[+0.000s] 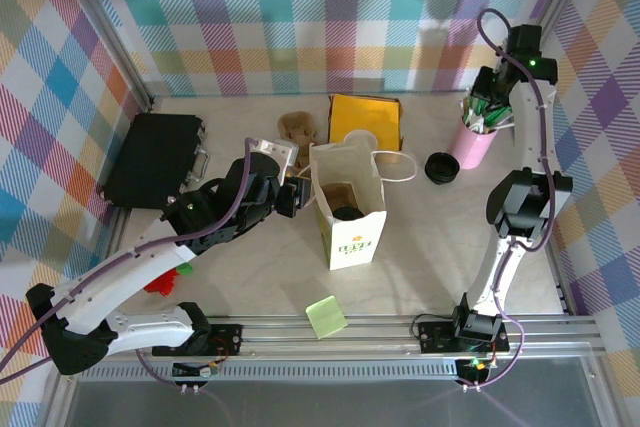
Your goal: Pack the takeout coffee
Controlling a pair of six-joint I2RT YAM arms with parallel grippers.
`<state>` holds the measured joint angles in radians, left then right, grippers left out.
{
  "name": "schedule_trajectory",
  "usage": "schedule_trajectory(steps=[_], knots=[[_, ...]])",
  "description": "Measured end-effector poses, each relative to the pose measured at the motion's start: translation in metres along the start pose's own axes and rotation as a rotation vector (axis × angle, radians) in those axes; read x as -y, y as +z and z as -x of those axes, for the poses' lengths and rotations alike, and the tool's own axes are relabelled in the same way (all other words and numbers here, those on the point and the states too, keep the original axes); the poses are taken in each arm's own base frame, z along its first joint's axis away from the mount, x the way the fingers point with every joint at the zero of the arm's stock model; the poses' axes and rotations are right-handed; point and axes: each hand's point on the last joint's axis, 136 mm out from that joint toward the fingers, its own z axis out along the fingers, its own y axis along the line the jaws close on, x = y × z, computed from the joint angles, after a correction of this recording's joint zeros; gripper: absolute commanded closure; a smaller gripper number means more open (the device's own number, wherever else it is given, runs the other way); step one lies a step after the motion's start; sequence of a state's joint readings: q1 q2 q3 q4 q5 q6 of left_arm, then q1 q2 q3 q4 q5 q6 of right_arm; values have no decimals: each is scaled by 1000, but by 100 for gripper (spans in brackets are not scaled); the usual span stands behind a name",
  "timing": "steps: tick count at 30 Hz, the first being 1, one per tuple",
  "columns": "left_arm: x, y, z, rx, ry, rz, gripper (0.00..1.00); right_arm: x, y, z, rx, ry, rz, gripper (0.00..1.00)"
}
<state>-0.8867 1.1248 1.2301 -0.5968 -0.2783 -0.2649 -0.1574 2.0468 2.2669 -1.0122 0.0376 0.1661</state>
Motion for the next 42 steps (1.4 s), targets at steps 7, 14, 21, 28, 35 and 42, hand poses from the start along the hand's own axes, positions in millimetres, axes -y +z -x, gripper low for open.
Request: schedule_trajectory(steps=[7,14,21,28,35,42], knots=[[1,-1,0,0,-4,-6,54,-10,-60,16,104,-11,39,94],[2,-10,5,21,-18,-26,54,-21,-122,23,195,-18,90,97],[4,-20,8,52,-53,-60,55,-32,-177,28,282,-20,145,98],[6,-21,5,46,-75,-79,55,-41,-224,29,359,-31,194,100],[7,-21,5,43,-84,-86,56,-50,-272,27,439,-41,254,100],[9,-23,5,41,-102,-102,56,-72,-316,12,473,-46,404,100]])
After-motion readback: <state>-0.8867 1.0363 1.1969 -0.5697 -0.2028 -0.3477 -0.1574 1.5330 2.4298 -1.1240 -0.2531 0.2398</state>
